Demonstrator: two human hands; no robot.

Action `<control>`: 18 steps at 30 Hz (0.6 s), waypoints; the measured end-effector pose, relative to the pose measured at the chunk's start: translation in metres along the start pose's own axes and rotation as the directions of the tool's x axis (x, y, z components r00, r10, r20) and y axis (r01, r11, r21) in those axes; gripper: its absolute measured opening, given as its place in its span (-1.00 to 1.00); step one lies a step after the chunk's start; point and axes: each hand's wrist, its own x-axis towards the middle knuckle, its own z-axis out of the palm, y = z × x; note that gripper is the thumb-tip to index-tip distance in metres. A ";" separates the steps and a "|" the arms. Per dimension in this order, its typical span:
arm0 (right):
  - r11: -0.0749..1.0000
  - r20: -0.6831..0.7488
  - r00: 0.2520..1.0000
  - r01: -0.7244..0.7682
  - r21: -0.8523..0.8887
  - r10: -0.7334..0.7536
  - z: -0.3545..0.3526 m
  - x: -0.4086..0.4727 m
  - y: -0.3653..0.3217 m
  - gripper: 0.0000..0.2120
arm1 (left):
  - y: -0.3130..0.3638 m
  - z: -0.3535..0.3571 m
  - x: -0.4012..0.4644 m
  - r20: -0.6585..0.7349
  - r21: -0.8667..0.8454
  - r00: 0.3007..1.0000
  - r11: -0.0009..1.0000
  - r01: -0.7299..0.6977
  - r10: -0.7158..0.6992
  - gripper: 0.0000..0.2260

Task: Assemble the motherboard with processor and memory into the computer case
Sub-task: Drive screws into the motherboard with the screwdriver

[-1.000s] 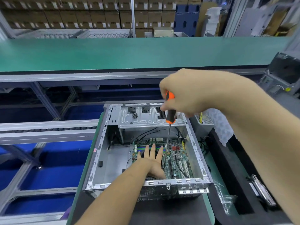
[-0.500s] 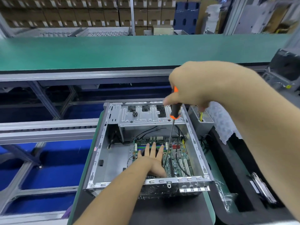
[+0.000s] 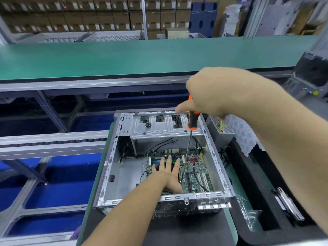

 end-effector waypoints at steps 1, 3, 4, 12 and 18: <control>0.999 -0.006 1.000 -0.008 -0.040 0.008 0.001 0.001 0.003 -0.53 | 0.000 0.000 0.000 -0.001 -0.003 1.000 1.000 -0.001 0.001 0.04; 0.997 0.033 0.997 0.070 0.044 -0.071 0.004 0.000 0.007 -0.72 | 0.000 -0.001 0.000 0.000 -0.007 1.000 1.000 -0.004 0.004 0.04; 0.984 0.039 0.991 0.123 0.125 -0.129 0.004 -0.002 0.007 -0.74 | 0.001 -0.002 0.000 0.006 -0.002 1.000 1.000 -0.003 0.003 0.04; 0.985 0.078 0.987 0.131 0.114 -0.141 0.001 -0.003 0.006 -0.56 | 0.004 -0.002 -0.004 0.002 0.027 1.000 1.000 0.013 -0.013 0.04; 0.997 -0.008 0.999 0.040 0.073 -0.040 0.005 -0.006 0.004 -0.55 | 0.007 0.000 -0.005 0.009 0.041 1.000 0.999 0.028 -0.028 0.01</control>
